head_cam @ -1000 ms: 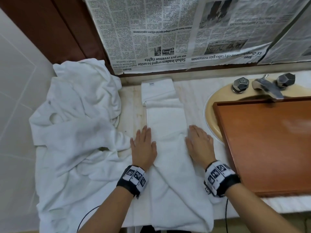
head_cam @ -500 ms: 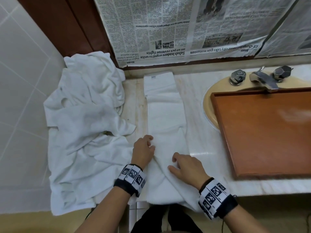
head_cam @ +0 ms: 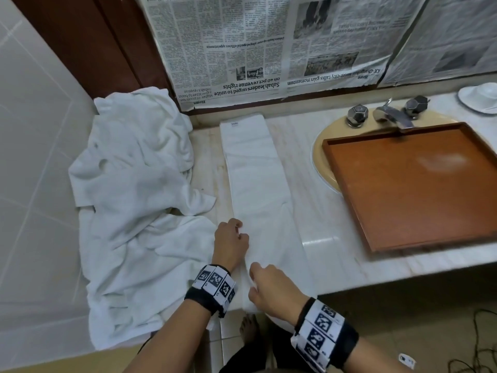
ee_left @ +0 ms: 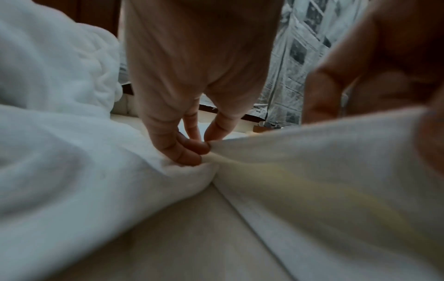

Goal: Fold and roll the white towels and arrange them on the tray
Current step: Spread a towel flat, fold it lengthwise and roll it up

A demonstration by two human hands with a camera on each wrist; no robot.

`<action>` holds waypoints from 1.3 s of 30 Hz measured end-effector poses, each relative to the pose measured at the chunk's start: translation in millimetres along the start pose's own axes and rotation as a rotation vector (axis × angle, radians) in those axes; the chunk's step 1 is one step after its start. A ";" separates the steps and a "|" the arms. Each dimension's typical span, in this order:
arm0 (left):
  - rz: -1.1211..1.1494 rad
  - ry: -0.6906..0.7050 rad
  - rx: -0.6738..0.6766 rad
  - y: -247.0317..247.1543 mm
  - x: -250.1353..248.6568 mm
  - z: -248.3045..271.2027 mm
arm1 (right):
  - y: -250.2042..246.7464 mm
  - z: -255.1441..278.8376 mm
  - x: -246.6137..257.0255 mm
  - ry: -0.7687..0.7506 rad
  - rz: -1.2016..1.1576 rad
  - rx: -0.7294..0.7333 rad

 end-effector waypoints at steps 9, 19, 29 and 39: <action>-0.116 0.060 0.049 -1.5 4.1 17.0 | 39.3 6.8 3.3 0.040 -0.083 0.095; -0.155 0.141 -0.061 10.4 3.3 24.0 | -42.2 -34.0 -47.9 -0.055 0.056 -0.345; -0.430 0.134 -0.067 41.6 13.2 47.2 | -27.5 -56.6 -73.6 -0.129 0.238 -0.409; -0.495 0.047 -0.019 47.7 19.8 36.2 | -39.3 -67.7 -118.8 -0.050 0.261 -0.342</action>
Point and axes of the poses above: each hand's wrist, its own z-axis away from the middle knuckle, its own y-axis out of the palm, x = y × z, the point moved 6 cm from there along -z, towards the middle knuckle, and after that the axes turned 2 degrees about x, right-handed, at the moved point
